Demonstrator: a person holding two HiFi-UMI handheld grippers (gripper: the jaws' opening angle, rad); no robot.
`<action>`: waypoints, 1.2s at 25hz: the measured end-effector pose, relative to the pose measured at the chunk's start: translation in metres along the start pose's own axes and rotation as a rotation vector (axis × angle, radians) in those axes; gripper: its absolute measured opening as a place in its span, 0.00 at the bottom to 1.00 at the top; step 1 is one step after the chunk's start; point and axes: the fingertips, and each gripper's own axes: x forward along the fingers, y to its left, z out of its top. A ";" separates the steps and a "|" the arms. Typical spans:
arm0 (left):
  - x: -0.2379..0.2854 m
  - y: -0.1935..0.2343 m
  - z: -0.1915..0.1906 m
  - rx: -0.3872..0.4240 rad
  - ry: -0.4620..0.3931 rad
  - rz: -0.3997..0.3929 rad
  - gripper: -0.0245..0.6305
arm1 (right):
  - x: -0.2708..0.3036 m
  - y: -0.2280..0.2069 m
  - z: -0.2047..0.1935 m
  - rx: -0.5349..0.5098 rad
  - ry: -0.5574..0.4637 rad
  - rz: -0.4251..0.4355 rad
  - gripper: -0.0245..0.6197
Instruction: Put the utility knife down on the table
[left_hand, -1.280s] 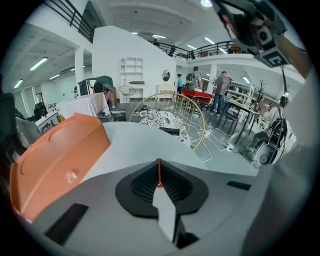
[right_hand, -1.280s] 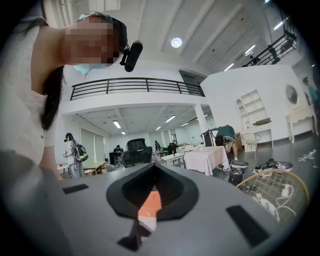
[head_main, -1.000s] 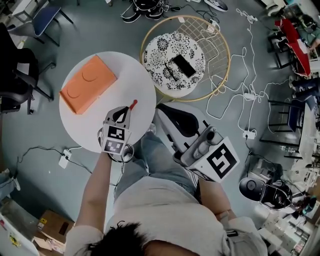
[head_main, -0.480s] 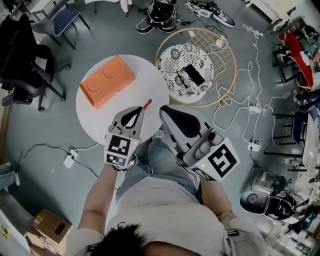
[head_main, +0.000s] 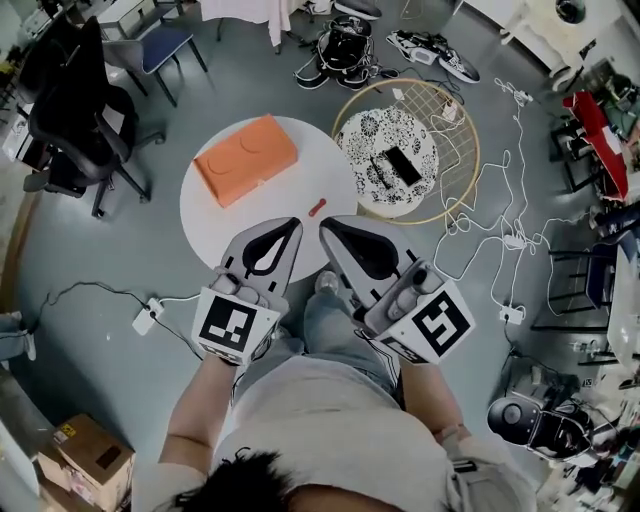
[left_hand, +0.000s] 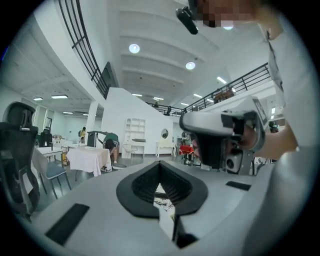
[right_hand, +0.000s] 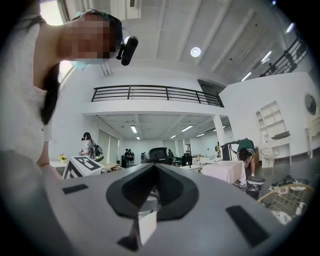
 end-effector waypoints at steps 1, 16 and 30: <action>-0.007 -0.003 0.008 -0.002 -0.019 0.001 0.05 | 0.000 0.006 0.001 -0.004 -0.002 0.005 0.05; -0.104 -0.027 0.070 0.026 -0.178 0.010 0.05 | 0.002 0.084 0.016 -0.078 -0.027 0.053 0.05; -0.143 -0.039 0.078 0.046 -0.216 0.013 0.05 | -0.002 0.124 0.021 -0.104 -0.027 0.078 0.05</action>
